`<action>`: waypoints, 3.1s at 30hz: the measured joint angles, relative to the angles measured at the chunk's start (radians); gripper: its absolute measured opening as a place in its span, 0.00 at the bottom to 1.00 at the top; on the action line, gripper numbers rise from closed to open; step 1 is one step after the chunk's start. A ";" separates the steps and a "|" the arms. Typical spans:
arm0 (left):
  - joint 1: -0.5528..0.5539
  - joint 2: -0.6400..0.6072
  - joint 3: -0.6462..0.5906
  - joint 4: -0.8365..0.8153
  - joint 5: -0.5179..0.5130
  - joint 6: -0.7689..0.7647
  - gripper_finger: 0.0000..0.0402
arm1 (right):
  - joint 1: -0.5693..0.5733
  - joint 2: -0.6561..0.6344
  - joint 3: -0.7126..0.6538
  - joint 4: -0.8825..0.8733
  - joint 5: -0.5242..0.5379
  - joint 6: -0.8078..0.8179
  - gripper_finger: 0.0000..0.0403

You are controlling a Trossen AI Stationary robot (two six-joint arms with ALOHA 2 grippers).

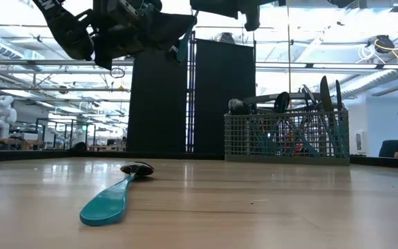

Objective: Sort silverware
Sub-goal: Put the blue spoon into the left of the blue utensil organizer

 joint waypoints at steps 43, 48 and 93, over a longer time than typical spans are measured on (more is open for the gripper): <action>0.136 -0.357 0.000 -0.631 -0.010 0.156 0.46 | -0.778 -0.362 0.000 -0.769 -0.132 0.156 0.00; 0.093 -0.357 0.000 -0.634 -0.011 0.085 0.46 | -0.798 -0.271 0.000 -0.765 -0.170 0.191 0.00; -0.465 0.028 -0.001 -0.587 -0.309 0.607 0.46 | -0.378 -0.410 0.000 -1.021 -0.561 0.474 0.39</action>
